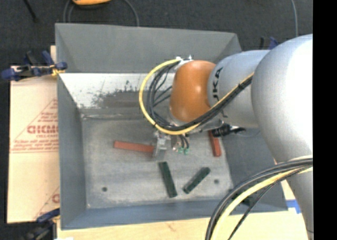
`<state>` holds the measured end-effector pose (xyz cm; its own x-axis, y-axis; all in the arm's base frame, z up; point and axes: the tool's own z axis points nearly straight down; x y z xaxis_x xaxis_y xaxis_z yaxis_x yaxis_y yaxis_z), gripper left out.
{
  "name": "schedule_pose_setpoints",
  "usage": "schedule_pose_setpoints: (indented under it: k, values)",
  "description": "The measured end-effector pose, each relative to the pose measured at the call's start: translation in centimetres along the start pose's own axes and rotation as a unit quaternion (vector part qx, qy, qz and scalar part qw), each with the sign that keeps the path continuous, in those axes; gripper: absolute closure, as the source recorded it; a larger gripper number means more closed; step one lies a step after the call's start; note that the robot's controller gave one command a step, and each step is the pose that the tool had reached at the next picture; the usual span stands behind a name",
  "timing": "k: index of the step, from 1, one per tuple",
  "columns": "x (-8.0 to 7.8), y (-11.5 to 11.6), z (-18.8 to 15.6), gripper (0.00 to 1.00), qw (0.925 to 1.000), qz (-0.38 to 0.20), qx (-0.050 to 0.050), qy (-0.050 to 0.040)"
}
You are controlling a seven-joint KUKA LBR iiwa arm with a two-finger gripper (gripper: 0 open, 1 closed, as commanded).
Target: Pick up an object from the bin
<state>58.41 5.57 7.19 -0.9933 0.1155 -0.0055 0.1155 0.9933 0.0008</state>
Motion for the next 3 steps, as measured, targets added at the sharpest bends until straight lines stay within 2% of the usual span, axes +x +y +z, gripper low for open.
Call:
schedule_pose_setpoints:
  k: [1,2,3]
  values:
    - [0.0,0.0,0.0,1.0,1.0,0.0,0.0,0.0]
    - [0.3,0.6,-4.4,1.0,1.0,-0.004,0.001,0.0051]
    - [0.3,0.7,-6.0,1.0,1.0,-0.004,0.0,0.004]
